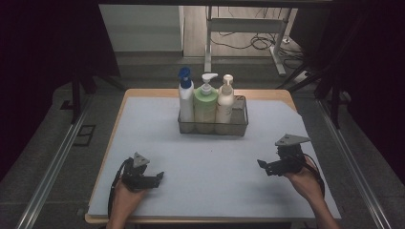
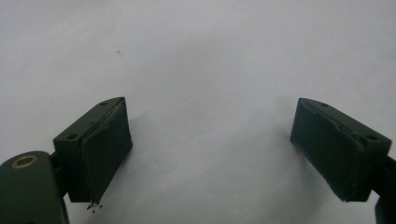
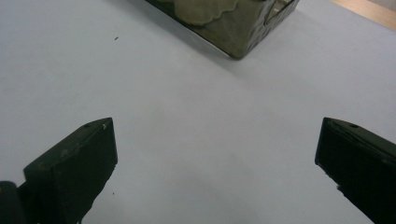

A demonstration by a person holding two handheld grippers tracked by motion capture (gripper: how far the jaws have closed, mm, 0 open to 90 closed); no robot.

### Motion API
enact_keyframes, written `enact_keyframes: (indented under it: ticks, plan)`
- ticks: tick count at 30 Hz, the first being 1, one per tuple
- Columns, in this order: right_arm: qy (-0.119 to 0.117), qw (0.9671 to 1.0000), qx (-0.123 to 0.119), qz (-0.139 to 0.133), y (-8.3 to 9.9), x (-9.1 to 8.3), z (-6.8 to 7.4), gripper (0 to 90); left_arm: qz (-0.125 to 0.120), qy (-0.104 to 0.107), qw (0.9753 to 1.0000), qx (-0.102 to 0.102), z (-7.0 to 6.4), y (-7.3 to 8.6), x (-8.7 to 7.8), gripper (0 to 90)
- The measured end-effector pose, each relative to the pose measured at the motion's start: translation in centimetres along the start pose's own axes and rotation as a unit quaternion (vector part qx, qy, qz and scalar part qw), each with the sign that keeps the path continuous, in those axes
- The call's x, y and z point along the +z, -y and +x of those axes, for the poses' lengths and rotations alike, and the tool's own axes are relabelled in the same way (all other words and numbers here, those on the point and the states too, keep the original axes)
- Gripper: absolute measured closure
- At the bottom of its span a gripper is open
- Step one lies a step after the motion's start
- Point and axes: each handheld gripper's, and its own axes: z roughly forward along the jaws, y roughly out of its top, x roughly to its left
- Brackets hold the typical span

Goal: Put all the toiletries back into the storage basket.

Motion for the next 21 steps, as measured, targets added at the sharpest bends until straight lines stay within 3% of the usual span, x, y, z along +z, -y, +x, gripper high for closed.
enact_keyframes:
  ticks: [21]
  plan:
    - [-0.014,0.9998,0.012,0.008,5.0,2.5,1.3,0.0,0.000,-0.001,1.0000,0.001,0.0,0.0,0.0,11.9]
